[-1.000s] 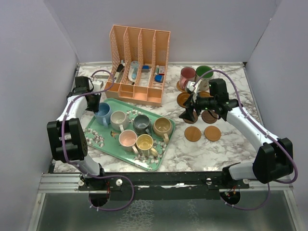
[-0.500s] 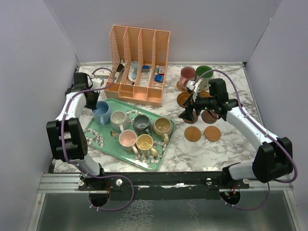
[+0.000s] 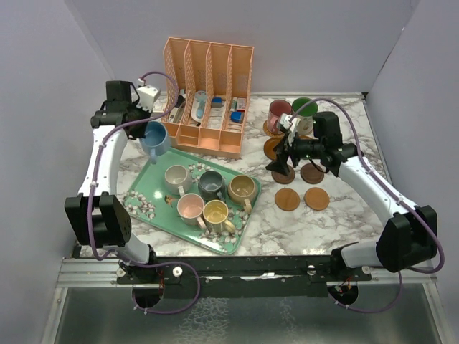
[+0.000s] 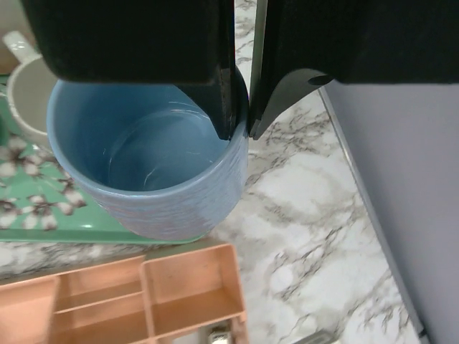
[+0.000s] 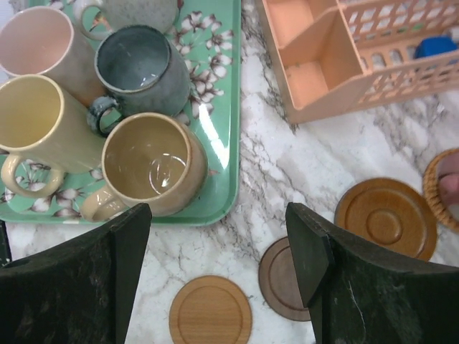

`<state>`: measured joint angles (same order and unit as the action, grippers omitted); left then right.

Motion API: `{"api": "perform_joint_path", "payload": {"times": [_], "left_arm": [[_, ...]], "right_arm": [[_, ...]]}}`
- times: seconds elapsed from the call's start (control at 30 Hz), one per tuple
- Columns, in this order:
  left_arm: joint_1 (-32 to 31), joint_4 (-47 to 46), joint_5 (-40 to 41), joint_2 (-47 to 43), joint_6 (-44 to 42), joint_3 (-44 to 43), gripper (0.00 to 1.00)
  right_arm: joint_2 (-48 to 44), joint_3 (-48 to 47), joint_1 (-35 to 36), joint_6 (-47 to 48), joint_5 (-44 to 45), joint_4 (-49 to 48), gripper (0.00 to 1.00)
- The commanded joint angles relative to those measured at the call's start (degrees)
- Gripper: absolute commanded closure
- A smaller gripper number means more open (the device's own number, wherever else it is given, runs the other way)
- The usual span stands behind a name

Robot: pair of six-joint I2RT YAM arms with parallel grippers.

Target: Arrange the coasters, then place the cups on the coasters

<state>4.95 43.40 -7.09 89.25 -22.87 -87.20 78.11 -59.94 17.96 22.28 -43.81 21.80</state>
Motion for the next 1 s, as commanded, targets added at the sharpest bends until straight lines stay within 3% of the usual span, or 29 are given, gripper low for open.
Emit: {"api": "perform_joint_path", "payload": {"times": [0.0,0.23,0.47,0.97], "left_arm": [[-5.7,0.9,-5.5,-3.1,1.6,-5.9,1.0],[-16.3,1.2,-11.1,1.0,6.4,-13.9,1.0],[-26.3,2.0,-11.4,9.6,7.6,-22.7,1.0],[-38.5,4.0,-12.5,23.6,8.4,-35.7,1.0]], "right_arm": [[-1.9,-5.2,0.3,9.3,-7.0,5.2,0.23],[-1.5,-10.8,0.6,20.9,-13.4,12.2,0.23],[-2.8,-14.2,1.4,29.1,-16.8,17.3,0.24],[-1.2,-20.2,3.8,39.3,-6.7,26.7,0.29]]}}
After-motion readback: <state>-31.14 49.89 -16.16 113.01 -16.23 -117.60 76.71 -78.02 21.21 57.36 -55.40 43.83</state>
